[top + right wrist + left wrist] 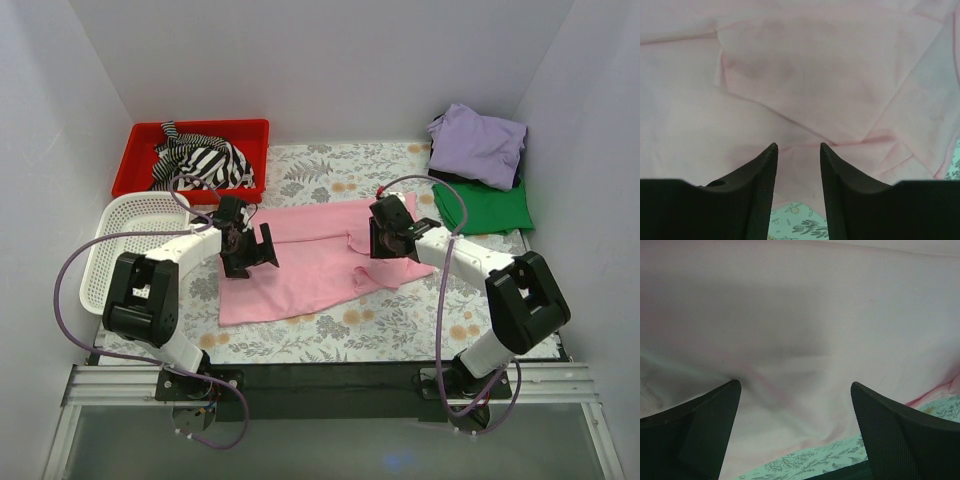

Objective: Fold and stack the t-shirts
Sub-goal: Fold the tshirt

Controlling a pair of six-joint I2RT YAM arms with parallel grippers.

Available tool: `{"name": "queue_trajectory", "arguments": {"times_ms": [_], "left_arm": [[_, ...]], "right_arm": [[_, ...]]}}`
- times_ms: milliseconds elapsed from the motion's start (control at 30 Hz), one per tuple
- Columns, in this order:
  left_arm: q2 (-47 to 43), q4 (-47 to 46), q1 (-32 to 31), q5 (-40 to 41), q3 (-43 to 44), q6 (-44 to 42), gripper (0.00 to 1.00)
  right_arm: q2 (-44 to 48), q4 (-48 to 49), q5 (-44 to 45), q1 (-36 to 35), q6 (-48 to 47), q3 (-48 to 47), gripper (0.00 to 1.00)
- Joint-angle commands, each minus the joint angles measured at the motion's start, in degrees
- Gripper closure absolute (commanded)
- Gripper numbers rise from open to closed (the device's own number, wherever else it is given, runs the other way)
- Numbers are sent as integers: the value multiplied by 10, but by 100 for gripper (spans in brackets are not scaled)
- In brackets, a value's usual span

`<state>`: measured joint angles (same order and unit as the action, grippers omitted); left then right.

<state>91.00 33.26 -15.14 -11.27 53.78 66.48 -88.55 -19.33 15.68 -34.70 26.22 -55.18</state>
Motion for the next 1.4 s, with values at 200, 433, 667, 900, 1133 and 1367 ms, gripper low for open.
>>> {"name": "queue_trajectory", "arguments": {"times_ms": [200, 433, 667, 900, 1133, 1367], "left_arm": [[-7, 13, -2, 14, 26, -14, 9], [3, 8, -2, -5, 34, -14, 9], [0, -3, -2, -13, 33, -6, 7], [2, -1, -2, -19, 37, -10, 6], [6, 1, -2, -11, 37, -15, 6], [8, 6, -2, -2, 37, -16, 6]], "right_arm": [[42, -61, 3, 29, -78, -74, 52], [159, -69, -40, 53, -18, 66, 51], [217, -34, -88, 55, 59, 154, 47], [223, 15, -129, 56, 106, 212, 47], [199, 60, -130, 58, 103, 224, 51], [156, 76, -122, 62, 89, 219, 52]]}}
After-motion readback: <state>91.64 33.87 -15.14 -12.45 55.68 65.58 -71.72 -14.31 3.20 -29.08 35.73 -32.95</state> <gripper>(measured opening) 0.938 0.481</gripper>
